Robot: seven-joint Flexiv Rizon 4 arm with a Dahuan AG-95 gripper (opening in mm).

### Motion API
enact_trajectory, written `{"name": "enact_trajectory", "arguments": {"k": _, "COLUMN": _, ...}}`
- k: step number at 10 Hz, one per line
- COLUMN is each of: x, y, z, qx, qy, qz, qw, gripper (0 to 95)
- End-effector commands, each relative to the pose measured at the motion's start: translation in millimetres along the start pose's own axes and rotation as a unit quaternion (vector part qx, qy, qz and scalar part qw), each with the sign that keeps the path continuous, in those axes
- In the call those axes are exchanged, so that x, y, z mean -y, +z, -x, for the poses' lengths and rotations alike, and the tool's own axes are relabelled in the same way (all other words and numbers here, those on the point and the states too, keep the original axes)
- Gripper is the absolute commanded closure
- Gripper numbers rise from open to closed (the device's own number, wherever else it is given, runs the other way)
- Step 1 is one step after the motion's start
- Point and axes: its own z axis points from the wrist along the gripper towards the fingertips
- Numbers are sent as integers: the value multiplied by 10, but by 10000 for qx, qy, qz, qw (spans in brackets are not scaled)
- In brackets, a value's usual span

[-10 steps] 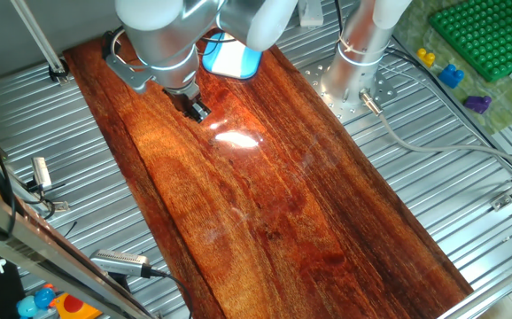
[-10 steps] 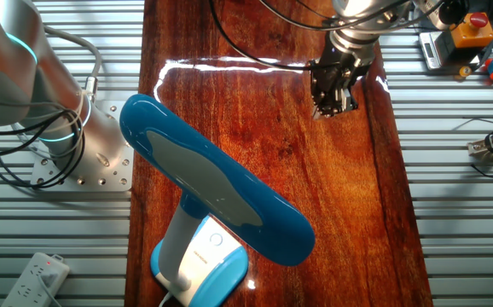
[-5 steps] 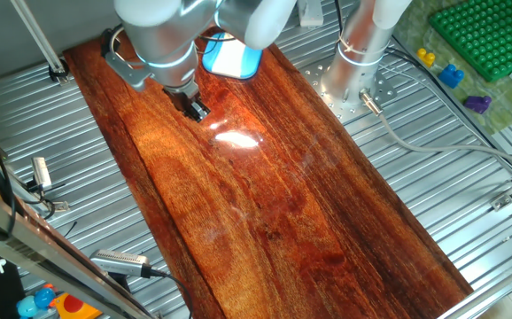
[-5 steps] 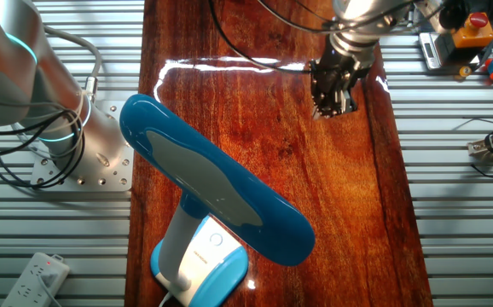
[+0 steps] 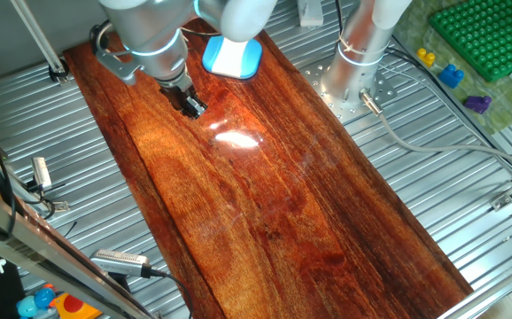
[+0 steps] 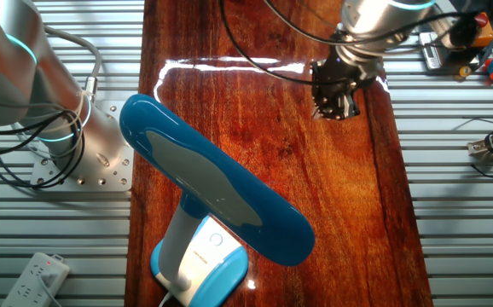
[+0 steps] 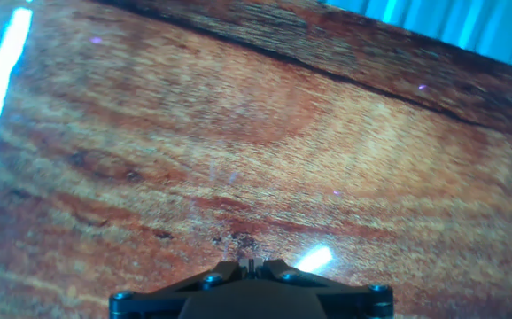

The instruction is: Turn off the desk lamp by pressing the button

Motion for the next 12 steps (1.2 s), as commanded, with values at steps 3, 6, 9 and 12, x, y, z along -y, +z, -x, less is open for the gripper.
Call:
{"name": "enact_trajectory", "arguments": {"k": 3, "x": -3, "y": 0, "z": -20, "qx": 18, "qy": -163, "qz": -110, "qw": 9998, "gripper": 950}}
{"name": "enact_trajectory", "arguments": {"k": 6, "x": -3, "y": 0, "z": -20, "qx": 11, "qy": -201, "qz": -112, "qw": 9997, "gripper": 950}}
{"name": "enact_trajectory", "arguments": {"k": 9, "x": -3, "y": 0, "z": -20, "qx": 21, "qy": -208, "qz": -107, "qw": 9997, "gripper": 950}}
{"name": "enact_trajectory", "arguments": {"k": 12, "x": -3, "y": 0, "z": -20, "qx": 99, "qy": -251, "qz": 17, "qw": 9996, "gripper": 950}}
